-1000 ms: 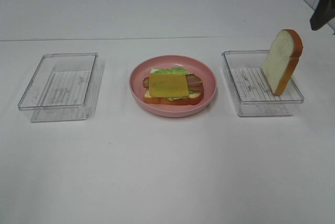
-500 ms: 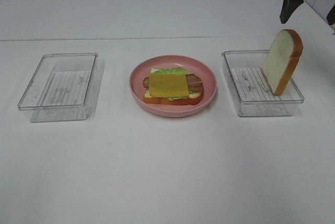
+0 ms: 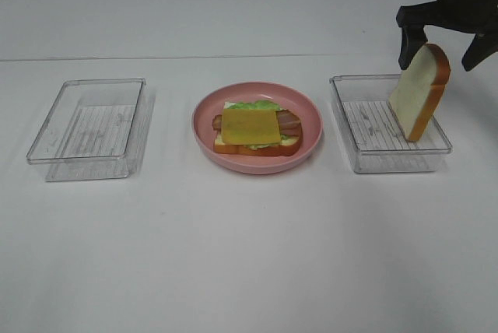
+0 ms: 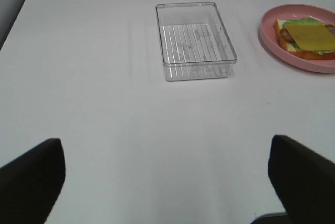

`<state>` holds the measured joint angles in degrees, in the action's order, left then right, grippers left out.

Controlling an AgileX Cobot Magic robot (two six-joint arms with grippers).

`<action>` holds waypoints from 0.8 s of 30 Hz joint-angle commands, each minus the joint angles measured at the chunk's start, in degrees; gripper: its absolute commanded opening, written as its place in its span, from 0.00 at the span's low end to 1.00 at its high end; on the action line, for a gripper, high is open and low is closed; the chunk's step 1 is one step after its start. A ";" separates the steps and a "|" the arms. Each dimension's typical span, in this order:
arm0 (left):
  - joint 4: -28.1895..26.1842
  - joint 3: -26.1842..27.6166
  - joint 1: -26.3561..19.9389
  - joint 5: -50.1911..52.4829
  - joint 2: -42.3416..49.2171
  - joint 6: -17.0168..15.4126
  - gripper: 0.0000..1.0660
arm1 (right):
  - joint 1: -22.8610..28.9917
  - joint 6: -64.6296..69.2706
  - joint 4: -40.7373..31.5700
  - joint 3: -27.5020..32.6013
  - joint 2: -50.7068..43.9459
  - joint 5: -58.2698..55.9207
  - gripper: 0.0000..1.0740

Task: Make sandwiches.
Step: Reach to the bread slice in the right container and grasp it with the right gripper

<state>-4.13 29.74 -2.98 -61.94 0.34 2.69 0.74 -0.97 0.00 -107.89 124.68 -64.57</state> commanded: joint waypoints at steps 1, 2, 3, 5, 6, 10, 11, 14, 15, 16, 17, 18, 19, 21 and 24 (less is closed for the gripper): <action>-0.57 -0.06 -0.06 0.63 0.92 -0.34 0.92 | -0.23 -0.52 0.00 -0.40 1.32 1.20 0.87; -0.57 -0.06 -0.06 0.63 0.92 -0.34 0.92 | -0.23 -0.52 0.00 -0.40 1.32 1.20 0.87; -0.57 -0.06 -0.06 0.63 0.92 -0.34 0.92 | -0.23 -0.52 0.00 -0.40 1.66 1.66 0.87; -0.57 -0.06 -0.06 0.63 0.92 -0.34 0.92 | -0.23 -0.52 0.00 -0.40 2.12 2.41 0.86; -0.63 -0.06 -0.06 0.63 0.92 -0.34 0.92 | -0.23 -0.52 -0.69 -0.40 2.41 2.86 0.85; -0.63 -0.06 -0.06 0.63 0.92 -0.34 0.92 | -0.23 -0.52 -1.78 -0.40 3.21 3.04 0.85; -0.63 -0.06 -0.06 0.63 0.92 -0.34 0.92 | -0.23 -0.52 -2.75 -0.40 3.95 2.86 0.85; -0.69 -0.06 -0.06 0.63 0.92 -0.34 0.92 | -0.23 -0.52 -3.15 -0.40 4.47 2.81 0.84; -0.69 -0.06 -0.06 0.63 0.92 -0.34 0.92 | -0.23 -0.52 -3.15 -0.40 4.47 2.81 0.84; -0.69 -0.06 -0.06 0.63 0.92 -0.34 0.92 | -0.23 -0.52 -3.15 -0.40 4.53 2.75 0.84; -0.69 -0.06 -0.06 0.63 0.92 -0.34 0.92 | -0.23 -0.52 -3.15 -0.40 4.47 2.75 0.84; -0.69 -0.06 -0.06 0.63 0.92 -0.34 0.92 | -0.23 -0.52 -3.15 -0.40 4.47 2.75 0.84; -0.69 -0.06 -0.06 0.63 0.92 -0.34 0.92 | -0.23 -0.52 -2.58 -0.40 4.47 2.69 0.83; -0.69 -0.06 -0.06 0.63 0.92 -0.34 0.92 | -0.23 -0.52 -2.35 -0.40 4.47 2.64 0.82; -0.69 -0.06 -0.06 0.63 0.92 -0.34 0.92 | -0.23 -0.57 -2.35 -0.40 4.47 2.23 0.77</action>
<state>-4.13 29.74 -2.98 -61.94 0.34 2.69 0.74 -0.97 -2.64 -107.89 129.14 -61.76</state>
